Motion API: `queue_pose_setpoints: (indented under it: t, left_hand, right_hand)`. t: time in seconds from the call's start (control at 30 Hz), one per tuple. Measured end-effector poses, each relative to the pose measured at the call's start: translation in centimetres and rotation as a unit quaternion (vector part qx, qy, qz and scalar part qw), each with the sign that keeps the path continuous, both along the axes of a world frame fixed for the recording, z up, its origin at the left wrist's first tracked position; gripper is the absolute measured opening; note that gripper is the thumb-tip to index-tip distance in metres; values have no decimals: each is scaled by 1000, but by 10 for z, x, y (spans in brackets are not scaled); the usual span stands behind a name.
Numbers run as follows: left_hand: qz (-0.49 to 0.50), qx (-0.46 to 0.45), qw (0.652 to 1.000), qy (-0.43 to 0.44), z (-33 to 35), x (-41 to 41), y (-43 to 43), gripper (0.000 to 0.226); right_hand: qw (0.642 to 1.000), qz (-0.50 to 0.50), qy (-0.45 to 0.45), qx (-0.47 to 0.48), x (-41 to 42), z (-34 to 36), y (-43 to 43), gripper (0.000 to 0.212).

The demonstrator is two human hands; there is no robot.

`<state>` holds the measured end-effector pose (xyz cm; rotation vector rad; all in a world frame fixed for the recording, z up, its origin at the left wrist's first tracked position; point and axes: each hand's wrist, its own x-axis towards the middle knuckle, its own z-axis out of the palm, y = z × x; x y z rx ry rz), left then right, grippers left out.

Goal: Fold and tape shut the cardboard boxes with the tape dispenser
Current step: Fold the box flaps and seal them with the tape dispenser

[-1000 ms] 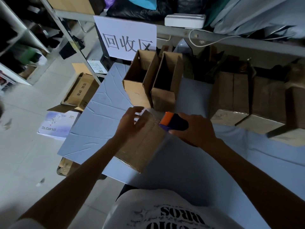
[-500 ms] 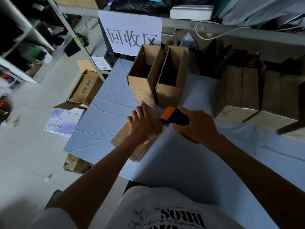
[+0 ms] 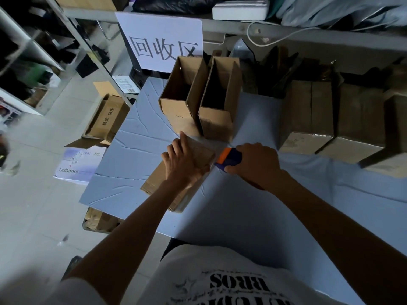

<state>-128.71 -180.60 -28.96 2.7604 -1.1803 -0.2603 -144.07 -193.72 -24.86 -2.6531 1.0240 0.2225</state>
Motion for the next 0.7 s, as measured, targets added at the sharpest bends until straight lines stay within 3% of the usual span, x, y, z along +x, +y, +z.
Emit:
queue_pose_setpoints:
  t: [0.33,0.47,0.6,0.7]
  left_hand:
    - [34,-29,999,12,-4,7,1,124]
    - [36,-41,998,9,-1,3,3,121]
    - [35,-38,999,3,-1,2,0,120]
    - [36,-11,999,9,1,2,3,123]
  right_hand:
    - [1000,-24,-1,-15,45,13,5,48]
    - [998,-6,35,-53,48,8,8,21]
    - [999,12,8,-48,26,-16,9,25]
    - [998,-12,45,-29,5,-24,-1,54]
